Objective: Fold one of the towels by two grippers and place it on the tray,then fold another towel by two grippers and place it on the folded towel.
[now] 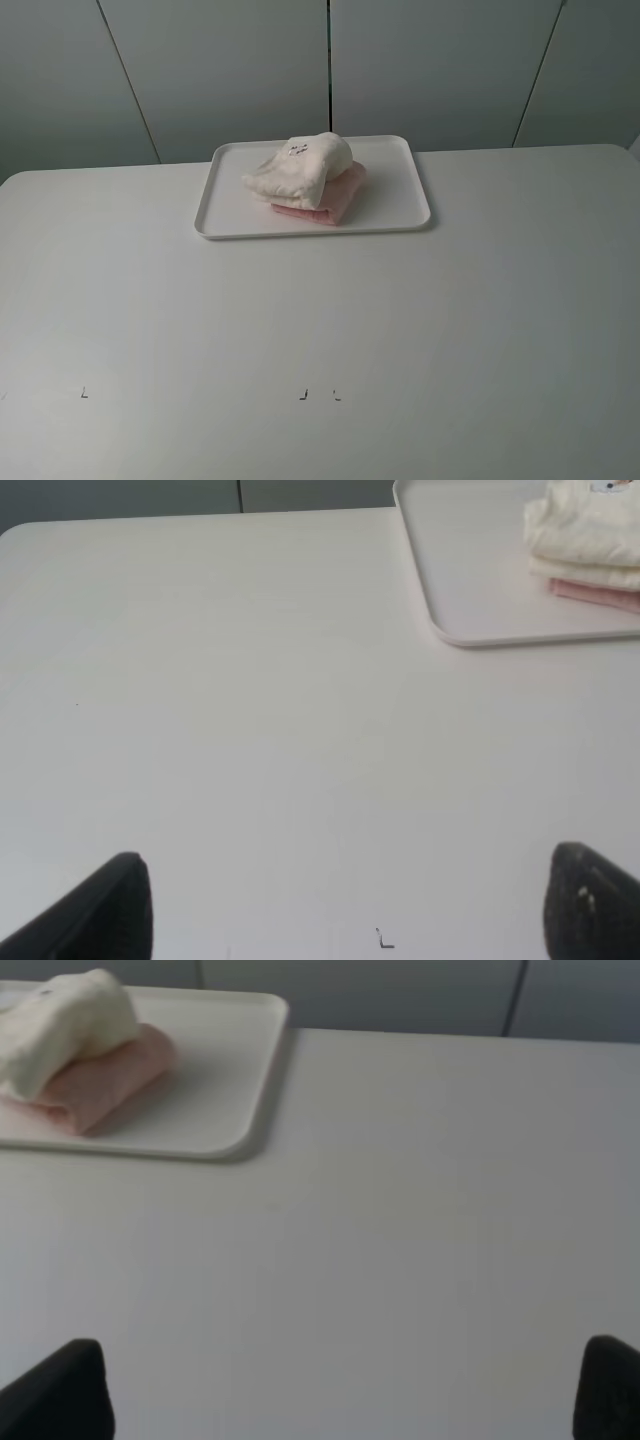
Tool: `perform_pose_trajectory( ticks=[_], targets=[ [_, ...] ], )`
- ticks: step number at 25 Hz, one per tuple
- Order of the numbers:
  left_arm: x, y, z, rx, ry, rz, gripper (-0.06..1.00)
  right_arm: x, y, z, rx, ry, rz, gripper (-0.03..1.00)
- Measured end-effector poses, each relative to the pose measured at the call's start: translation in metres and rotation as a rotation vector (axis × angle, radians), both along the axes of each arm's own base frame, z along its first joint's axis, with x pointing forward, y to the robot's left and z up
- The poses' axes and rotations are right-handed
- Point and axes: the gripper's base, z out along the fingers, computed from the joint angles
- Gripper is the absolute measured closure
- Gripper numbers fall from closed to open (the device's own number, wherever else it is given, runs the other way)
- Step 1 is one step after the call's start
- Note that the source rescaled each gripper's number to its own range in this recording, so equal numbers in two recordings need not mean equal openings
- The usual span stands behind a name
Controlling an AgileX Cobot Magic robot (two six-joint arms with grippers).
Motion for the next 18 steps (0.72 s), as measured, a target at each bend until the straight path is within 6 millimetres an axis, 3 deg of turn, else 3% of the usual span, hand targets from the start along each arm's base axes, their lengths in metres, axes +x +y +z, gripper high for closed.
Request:
perform_pose_trajectory(
  ticks=[6,18],
  targets=[
    [-0.0003,-0.0004,-0.0002,0.000,0.001,0.046,-0.06,-0.0005,0.0027,0.0000,0.018,0.001,-0.128,-0.03],
    [-0.0006,-0.0017,-0.0003,0.007,0.001,0.053,-0.06,-0.0005,0.0031,0.0000,0.022,0.001,-0.130,-0.03]
  ],
)
